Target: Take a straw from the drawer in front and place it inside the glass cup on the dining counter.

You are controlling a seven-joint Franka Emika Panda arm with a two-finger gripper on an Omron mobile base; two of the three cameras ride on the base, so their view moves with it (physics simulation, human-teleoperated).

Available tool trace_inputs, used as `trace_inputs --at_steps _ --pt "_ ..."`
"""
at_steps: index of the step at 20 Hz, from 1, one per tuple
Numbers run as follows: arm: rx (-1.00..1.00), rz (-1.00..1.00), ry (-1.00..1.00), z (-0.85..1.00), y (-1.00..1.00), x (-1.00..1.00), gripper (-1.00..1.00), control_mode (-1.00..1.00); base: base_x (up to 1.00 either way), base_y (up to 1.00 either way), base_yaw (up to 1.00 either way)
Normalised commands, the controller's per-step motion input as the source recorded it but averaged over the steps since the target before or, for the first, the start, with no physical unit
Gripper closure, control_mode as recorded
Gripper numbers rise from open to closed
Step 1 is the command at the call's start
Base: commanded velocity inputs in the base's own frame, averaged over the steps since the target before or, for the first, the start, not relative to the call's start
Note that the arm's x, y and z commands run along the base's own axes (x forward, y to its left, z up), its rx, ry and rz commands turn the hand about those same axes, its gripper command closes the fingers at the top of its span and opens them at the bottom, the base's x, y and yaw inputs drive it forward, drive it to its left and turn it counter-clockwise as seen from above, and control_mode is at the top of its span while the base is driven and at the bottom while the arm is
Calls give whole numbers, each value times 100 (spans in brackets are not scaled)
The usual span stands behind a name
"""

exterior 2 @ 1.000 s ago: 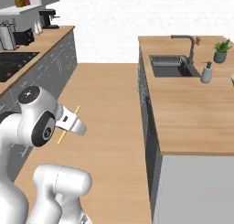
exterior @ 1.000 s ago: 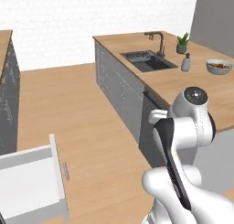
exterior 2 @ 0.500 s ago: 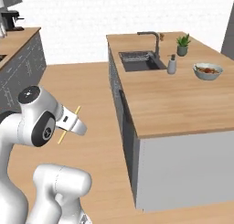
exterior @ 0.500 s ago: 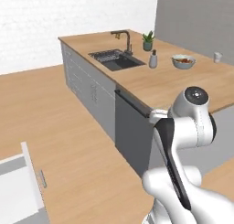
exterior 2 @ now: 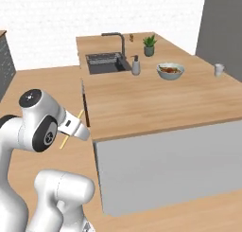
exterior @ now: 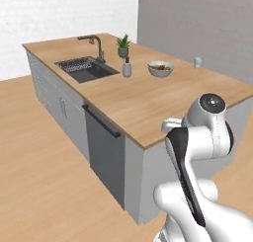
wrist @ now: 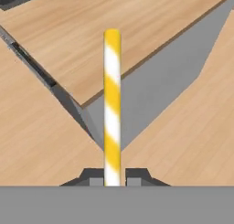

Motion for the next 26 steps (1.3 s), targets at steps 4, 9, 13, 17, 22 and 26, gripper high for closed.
trace_inputs --at_steps 4,9,13,17,22,26 --pt "0 0 0 0 0 0 100 100 2 -100 -22" --pt "0 0 0 0 0 0 100 100 29 -100 -19" --pt "0 0 0 0 0 0 100 100 66 -85 -12" --pt "0 0 0 0 0 0 100 100 65 -94 -8" --pt "0 0 0 0 0 0 100 100 58 -100 -4" --pt "0 0 0 0 0 0 100 100 61 -100 0"
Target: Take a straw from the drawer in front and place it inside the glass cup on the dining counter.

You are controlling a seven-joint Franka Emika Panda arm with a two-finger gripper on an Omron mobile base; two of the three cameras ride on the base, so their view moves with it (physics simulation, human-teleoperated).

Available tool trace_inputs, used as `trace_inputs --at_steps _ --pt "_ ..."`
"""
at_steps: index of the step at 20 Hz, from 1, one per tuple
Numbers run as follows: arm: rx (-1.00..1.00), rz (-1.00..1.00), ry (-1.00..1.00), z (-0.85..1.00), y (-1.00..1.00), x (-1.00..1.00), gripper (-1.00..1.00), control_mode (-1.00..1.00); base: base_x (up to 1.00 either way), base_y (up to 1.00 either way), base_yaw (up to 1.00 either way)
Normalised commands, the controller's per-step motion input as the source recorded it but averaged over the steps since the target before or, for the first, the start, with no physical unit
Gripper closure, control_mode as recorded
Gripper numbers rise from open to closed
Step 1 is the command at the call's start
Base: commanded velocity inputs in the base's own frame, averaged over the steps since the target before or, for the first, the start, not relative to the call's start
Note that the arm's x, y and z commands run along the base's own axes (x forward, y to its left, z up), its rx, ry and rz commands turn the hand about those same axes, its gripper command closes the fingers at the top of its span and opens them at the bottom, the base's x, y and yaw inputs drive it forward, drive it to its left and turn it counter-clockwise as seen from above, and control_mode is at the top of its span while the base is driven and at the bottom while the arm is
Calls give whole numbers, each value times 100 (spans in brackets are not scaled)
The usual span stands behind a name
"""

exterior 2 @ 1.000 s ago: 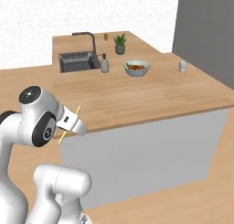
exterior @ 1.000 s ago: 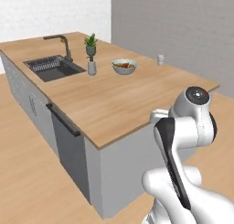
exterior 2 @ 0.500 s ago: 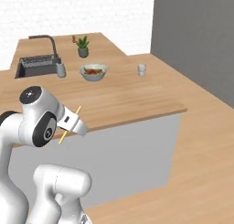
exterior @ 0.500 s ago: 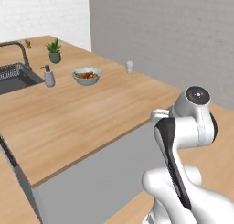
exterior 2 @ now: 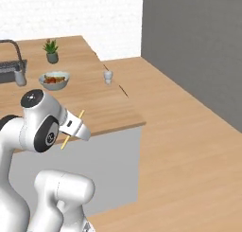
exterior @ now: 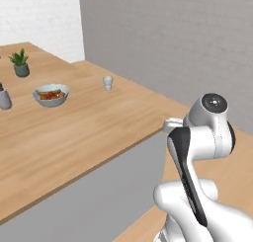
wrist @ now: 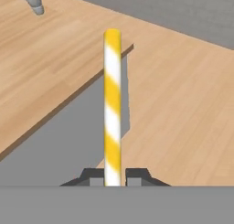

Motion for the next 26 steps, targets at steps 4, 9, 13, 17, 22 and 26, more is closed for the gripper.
trace_inputs --at_steps 4,9,13,17,22,26 --pt "0 0 0 0 0 0 100 100 60 -100 1" --pt "0 0 0 0 0 0 100 100 47 -100 8" --pt "0 0 0 0 0 0 100 100 42 -100 18" --pt "0 0 0 0 0 0 100 100 51 -100 31" --pt "0 0 0 0 0 0 100 100 54 -97 43" --pt "0 0 0 0 0 0 100 100 60 -85 50"
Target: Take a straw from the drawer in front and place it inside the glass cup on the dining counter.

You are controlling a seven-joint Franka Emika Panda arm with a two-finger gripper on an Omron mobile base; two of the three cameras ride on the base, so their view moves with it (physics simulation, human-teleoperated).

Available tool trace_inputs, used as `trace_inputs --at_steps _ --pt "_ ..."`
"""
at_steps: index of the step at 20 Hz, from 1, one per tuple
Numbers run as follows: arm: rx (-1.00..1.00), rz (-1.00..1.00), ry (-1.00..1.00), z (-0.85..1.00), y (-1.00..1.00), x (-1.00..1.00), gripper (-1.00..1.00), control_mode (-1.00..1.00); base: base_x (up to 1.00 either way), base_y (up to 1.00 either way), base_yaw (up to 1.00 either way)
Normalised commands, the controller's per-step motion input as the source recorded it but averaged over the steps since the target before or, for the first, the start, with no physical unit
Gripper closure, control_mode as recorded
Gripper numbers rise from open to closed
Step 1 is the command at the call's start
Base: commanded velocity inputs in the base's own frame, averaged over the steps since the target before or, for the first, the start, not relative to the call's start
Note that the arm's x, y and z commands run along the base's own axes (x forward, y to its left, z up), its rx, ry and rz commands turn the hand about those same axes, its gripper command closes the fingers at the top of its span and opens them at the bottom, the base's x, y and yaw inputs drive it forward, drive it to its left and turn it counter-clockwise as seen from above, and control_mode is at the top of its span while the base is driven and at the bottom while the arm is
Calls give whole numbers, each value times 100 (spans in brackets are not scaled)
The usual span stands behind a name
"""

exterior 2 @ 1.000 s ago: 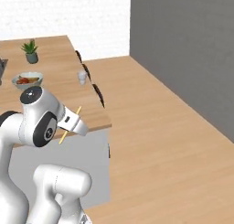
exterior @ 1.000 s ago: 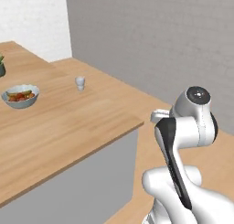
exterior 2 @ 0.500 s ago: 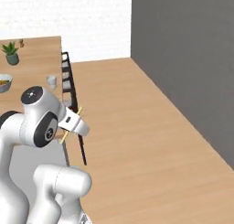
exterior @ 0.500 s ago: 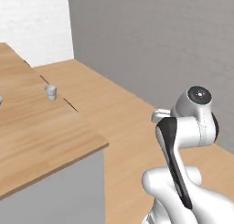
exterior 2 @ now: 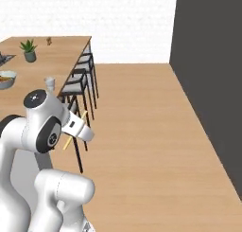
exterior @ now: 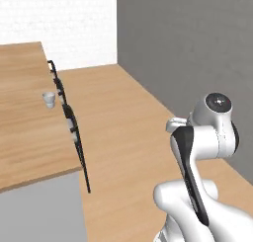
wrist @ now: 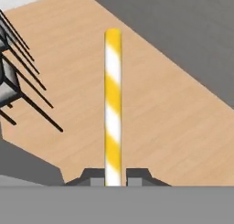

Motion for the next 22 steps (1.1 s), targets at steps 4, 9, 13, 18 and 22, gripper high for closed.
trace_inputs --at_steps 4,9,13,18,22 --pt "0 0 0 0 0 0 100 100 70 -72 52" --pt "0 0 0 0 0 0 100 100 92 -22 57" --pt "0 0 0 0 0 0 100 100 84 -8 61" --pt "0 0 0 0 0 0 100 100 63 -42 59" --pt "0 0 0 0 0 0 100 100 55 -38 59"
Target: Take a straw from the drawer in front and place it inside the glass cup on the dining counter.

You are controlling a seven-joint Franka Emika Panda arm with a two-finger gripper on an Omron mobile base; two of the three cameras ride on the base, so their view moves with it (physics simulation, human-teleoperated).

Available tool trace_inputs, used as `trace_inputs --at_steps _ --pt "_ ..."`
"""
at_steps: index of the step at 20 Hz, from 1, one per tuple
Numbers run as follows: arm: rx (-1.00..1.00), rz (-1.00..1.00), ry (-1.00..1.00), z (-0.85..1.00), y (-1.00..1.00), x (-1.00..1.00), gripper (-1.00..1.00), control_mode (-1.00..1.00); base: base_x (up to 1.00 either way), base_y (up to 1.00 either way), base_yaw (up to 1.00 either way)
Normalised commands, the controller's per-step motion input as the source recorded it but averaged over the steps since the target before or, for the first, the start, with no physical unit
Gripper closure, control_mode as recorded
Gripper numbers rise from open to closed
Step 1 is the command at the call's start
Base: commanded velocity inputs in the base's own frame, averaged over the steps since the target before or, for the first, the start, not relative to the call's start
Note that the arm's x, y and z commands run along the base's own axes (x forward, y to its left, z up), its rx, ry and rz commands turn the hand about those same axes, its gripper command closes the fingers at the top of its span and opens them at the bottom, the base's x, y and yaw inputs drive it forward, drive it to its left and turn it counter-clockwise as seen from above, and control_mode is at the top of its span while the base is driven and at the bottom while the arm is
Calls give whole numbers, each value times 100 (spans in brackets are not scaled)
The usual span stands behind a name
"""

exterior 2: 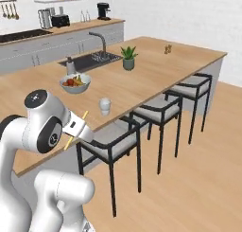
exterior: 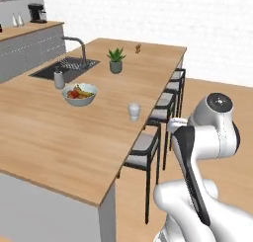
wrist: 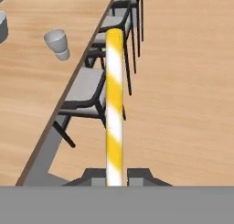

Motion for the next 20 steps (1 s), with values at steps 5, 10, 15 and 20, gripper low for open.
trace_inputs --at_steps 5,10,15,20 --pt "0 0 0 0 0 0 100 100 37 -60 57" --pt "0 0 0 0 0 0 100 100 0 -90 50" --pt "0 0 0 0 0 0 100 100 22 -38 41" --pt "0 0 0 0 0 0 100 100 22 -29 36"
